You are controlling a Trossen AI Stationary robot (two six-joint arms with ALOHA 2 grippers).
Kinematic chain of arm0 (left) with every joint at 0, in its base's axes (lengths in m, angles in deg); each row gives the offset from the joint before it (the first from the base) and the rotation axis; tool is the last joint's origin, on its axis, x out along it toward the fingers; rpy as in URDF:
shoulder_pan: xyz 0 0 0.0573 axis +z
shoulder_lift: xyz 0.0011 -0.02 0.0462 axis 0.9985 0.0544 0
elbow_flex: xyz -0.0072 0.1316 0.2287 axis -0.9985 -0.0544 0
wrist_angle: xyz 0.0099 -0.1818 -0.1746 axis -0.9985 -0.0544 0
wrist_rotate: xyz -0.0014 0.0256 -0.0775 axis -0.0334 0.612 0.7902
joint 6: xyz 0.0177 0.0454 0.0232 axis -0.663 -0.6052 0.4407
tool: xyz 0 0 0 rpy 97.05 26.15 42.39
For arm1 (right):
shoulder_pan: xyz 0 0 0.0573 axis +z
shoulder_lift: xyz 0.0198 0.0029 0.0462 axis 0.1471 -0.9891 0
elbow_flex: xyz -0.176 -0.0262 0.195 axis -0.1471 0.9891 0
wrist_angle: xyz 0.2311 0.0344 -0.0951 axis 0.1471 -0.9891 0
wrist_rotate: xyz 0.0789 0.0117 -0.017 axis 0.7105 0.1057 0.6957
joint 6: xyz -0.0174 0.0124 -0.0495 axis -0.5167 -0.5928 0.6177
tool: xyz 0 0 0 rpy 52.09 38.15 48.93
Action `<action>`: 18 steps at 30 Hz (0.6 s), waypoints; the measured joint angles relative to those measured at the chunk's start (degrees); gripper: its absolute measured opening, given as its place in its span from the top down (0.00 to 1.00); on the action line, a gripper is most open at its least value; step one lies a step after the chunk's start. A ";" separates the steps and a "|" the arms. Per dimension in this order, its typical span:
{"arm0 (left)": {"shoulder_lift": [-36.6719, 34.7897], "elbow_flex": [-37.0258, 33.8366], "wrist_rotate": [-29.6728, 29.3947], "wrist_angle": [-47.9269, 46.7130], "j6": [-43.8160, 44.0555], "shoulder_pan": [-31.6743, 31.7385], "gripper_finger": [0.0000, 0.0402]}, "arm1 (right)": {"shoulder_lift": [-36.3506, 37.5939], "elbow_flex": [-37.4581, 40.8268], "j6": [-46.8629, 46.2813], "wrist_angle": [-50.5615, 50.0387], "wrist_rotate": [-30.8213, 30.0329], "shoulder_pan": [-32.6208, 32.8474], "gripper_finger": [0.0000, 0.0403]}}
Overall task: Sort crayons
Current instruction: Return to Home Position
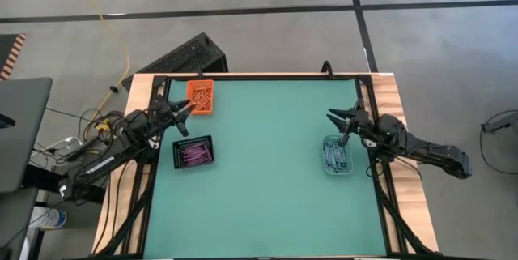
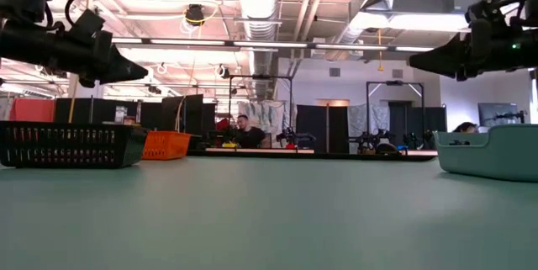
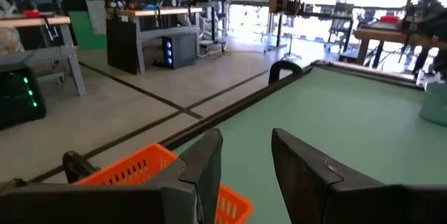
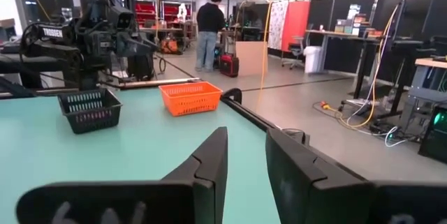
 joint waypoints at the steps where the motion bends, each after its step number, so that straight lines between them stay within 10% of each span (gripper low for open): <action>1: 0.00 0.00 0.10 -0.52 0.00 0.00 0.71 | 0.00 0.00 0.00 -0.04 0.02 0.00 0.73; 18: 0.22 0.00 0.92 -1.01 -1.20 0.00 0.71 | 0.00 0.04 -0.02 -0.55 0.02 0.00 0.73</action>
